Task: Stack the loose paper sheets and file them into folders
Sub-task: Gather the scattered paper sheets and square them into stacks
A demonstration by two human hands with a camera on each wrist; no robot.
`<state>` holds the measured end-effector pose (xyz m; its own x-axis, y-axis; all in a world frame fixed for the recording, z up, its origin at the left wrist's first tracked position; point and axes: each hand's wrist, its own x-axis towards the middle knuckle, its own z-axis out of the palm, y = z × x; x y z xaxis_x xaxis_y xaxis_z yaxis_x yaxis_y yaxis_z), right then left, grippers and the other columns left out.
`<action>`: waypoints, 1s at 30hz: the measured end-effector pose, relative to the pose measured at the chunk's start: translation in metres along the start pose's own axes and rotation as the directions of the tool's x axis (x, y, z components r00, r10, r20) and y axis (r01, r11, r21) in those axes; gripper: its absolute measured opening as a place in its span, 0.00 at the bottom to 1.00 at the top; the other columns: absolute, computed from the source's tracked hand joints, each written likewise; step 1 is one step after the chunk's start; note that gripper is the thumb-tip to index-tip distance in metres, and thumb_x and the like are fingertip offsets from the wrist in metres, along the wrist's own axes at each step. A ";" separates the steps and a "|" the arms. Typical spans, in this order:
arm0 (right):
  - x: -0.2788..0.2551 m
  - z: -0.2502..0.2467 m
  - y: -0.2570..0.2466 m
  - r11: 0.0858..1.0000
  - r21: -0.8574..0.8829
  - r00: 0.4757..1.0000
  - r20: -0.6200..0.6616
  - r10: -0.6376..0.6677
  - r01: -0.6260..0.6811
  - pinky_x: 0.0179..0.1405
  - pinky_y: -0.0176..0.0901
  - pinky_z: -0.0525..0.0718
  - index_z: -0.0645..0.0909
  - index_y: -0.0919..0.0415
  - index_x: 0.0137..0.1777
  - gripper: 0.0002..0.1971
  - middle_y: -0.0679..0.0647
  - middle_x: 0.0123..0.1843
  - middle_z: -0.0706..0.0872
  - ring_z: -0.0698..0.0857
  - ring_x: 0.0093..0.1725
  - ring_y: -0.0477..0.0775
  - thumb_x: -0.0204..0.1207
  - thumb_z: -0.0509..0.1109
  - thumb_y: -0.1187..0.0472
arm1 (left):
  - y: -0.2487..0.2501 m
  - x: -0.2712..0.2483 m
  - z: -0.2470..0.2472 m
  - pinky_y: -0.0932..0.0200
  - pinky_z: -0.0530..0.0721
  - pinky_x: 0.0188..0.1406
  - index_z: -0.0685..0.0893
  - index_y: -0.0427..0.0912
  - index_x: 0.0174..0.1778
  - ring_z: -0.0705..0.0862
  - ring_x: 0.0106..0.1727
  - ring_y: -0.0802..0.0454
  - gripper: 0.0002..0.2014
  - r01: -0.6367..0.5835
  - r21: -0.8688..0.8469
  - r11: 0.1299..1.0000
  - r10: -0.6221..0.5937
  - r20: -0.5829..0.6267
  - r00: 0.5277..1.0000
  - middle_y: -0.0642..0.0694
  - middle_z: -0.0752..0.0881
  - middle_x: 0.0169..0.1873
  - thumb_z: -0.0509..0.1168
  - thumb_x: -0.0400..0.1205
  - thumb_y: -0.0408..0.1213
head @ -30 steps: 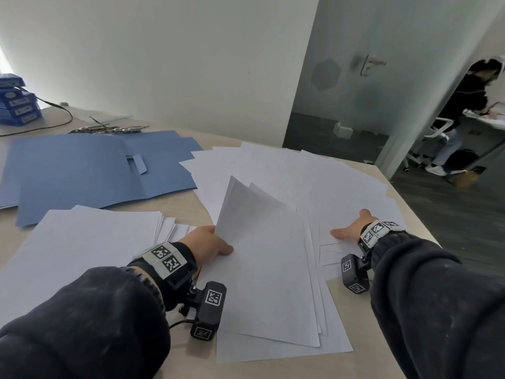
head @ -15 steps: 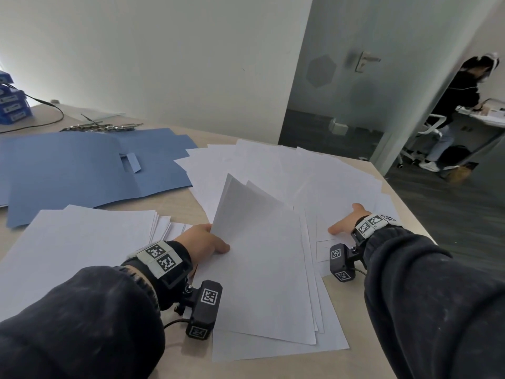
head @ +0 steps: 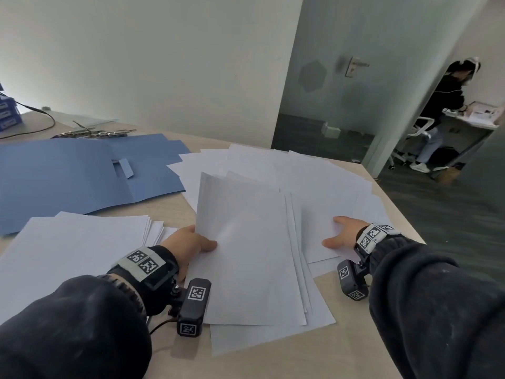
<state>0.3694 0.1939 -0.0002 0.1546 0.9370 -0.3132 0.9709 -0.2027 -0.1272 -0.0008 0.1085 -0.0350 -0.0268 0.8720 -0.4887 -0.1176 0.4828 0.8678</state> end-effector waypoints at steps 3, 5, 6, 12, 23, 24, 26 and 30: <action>-0.006 -0.003 0.000 0.999 -0.016 0.998 0.036 -0.043 0.044 0.79 0.45 0.68 0.54 0.51 0.89 0.51 0.51 0.87 0.64 0.69 0.83 0.57 0.72 0.79 0.40 | 0.000 -0.002 0.002 0.20 0.85 0.55 0.82 0.36 0.66 0.88 0.55 0.21 0.18 -0.014 -0.059 0.998 0.013 -0.021 1.000 0.26 0.89 0.54 0.64 0.82 0.18; -0.011 -0.003 0.001 0.997 -0.035 0.996 0.060 -0.072 0.074 0.80 0.46 0.68 0.52 0.49 0.89 0.55 0.51 0.87 0.64 0.69 0.83 0.56 0.69 0.81 0.40 | 0.000 -0.003 0.003 0.23 0.85 0.54 0.81 0.35 0.66 0.88 0.55 0.22 0.17 -0.030 -0.088 0.996 0.026 -0.044 0.999 0.25 0.89 0.56 0.63 0.82 0.18; -0.013 -0.002 0.001 0.995 -0.040 0.994 0.069 -0.090 0.093 0.80 0.46 0.67 0.52 0.49 0.89 0.56 0.51 0.87 0.64 0.69 0.83 0.56 0.68 0.82 0.40 | 0.001 -0.004 0.004 0.23 0.85 0.54 0.81 0.35 0.66 0.88 0.55 0.22 0.17 -0.033 -0.096 0.995 0.028 -0.055 0.998 0.25 0.89 0.56 0.63 0.82 0.19; -0.030 0.000 0.001 0.980 -0.061 0.974 0.134 -0.181 0.190 0.79 0.42 0.68 0.52 0.47 0.89 0.56 0.51 0.86 0.66 0.71 0.82 0.54 0.66 0.85 0.46 | 0.001 0.001 0.004 0.21 0.85 0.53 0.80 0.37 0.63 0.88 0.52 0.24 0.15 -0.048 -0.121 0.992 0.028 -0.163 0.986 0.27 0.88 0.54 0.66 0.82 0.21; -0.053 0.009 -0.008 0.934 0.179 0.923 0.183 -0.340 0.308 0.81 0.42 0.66 0.63 0.43 0.85 0.42 0.45 0.83 0.72 0.72 0.80 0.47 0.74 0.80 0.56 | 0.021 0.025 0.010 0.30 0.87 0.60 0.83 0.38 0.62 0.90 0.52 0.30 0.17 -0.127 0.191 0.973 0.168 -0.219 0.961 0.35 0.91 0.52 0.72 0.77 0.27; -0.055 0.009 -0.010 0.932 0.197 0.924 0.178 -0.339 0.304 0.80 0.41 0.67 0.65 0.44 0.84 0.39 0.45 0.82 0.73 0.72 0.80 0.46 0.76 0.78 0.55 | 0.026 0.020 0.016 0.33 0.86 0.62 0.83 0.38 0.62 0.89 0.54 0.32 0.16 -0.140 0.285 0.948 0.206 -0.215 0.955 0.37 0.90 0.52 0.71 0.78 0.28; -0.056 0.008 -0.013 0.934 0.193 0.930 0.155 -0.333 0.302 0.77 0.40 0.68 0.68 0.46 0.83 0.34 0.45 0.81 0.75 0.73 0.79 0.46 0.78 0.76 0.52 | 0.034 0.015 0.024 0.41 0.84 0.64 0.83 0.39 0.63 0.87 0.57 0.34 0.15 -0.148 0.421 0.895 0.252 -0.204 0.946 0.38 0.88 0.55 0.70 0.80 0.29; -0.056 0.007 -0.016 0.935 0.208 0.931 0.168 -0.323 0.287 0.80 0.42 0.67 0.67 0.48 0.84 0.34 0.47 0.81 0.75 0.74 0.79 0.45 0.79 0.74 0.49 | 0.045 0.017 0.041 0.49 0.81 0.58 0.82 0.40 0.66 0.84 0.57 0.37 0.16 -0.153 0.526 0.836 0.266 -0.146 0.953 0.40 0.86 0.55 0.68 0.81 0.30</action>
<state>0.3444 0.1427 0.0129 -0.2005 0.8903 -0.4089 0.9141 0.0199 -0.4049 0.0336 0.1482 -0.0005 -0.2014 0.9477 -0.2476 0.4281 0.3125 0.8480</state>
